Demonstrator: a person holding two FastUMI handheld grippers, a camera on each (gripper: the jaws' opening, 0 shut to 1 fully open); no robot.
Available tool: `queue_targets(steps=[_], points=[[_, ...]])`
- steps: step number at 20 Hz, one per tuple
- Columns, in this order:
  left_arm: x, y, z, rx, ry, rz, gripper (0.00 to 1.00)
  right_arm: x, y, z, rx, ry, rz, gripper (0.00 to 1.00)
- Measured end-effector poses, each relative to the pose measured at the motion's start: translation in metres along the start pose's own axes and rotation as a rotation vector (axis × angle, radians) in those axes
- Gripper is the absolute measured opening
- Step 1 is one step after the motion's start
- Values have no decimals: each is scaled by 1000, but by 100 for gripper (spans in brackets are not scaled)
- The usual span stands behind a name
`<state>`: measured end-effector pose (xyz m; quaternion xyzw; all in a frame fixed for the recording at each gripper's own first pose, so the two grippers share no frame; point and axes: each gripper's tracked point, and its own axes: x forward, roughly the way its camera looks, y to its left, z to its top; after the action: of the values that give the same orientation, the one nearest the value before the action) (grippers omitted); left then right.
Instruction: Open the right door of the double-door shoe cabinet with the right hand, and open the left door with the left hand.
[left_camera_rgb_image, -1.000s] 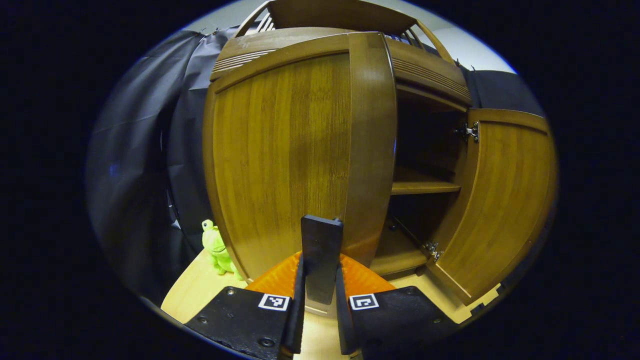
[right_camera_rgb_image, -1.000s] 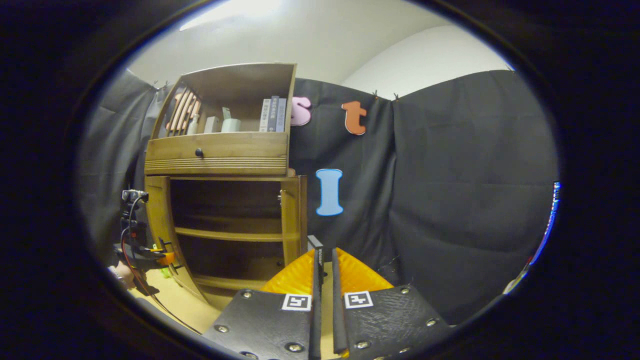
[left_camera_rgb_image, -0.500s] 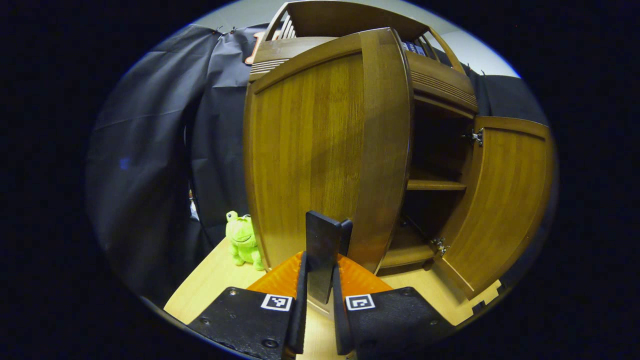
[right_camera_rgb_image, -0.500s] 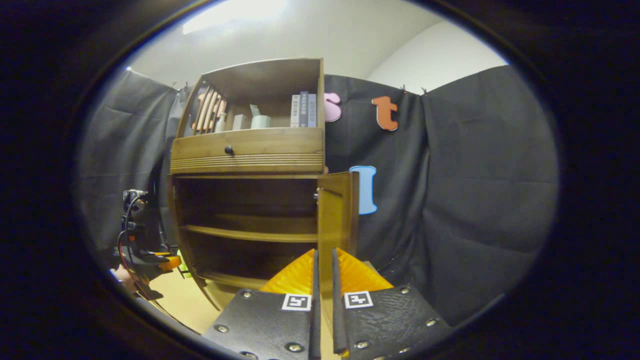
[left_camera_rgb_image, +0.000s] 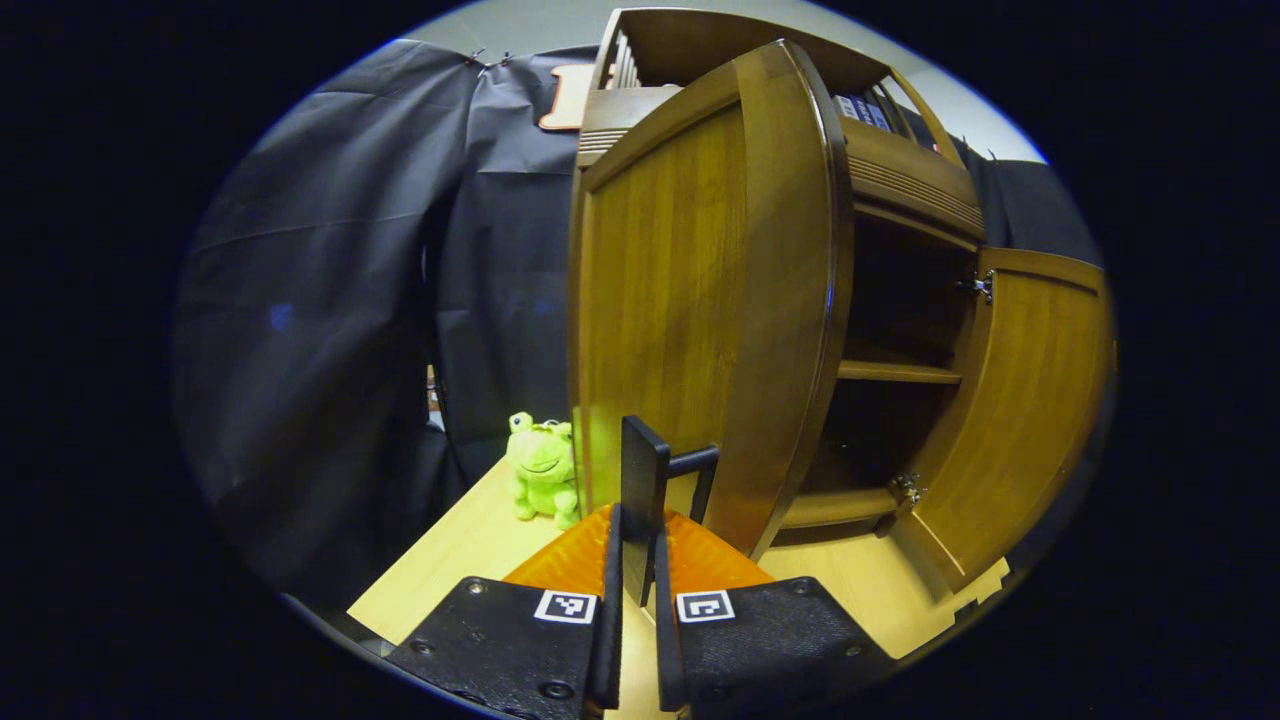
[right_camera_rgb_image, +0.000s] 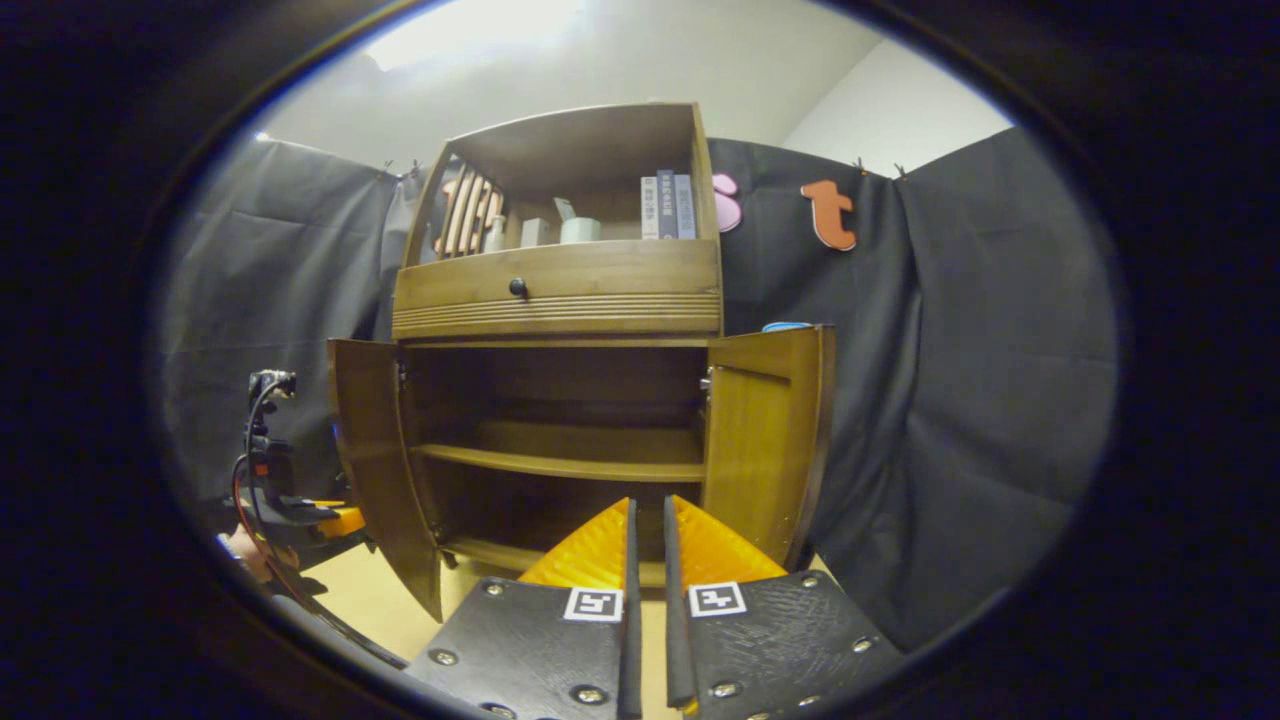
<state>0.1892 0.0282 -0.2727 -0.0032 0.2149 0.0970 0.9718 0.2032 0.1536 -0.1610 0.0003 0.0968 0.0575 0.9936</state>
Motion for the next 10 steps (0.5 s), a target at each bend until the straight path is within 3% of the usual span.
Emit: queue_targets(steps=[4,5,10], points=[[-1,5,4,-9,-4,41,10,6,13,-1,5,3,40,10],[-1,6,5,-10,-5,46,5,7,17,-2,9,4,49,10],[3,5,8,22,-16,2,3,16,30,-5,25,11,81,10]])
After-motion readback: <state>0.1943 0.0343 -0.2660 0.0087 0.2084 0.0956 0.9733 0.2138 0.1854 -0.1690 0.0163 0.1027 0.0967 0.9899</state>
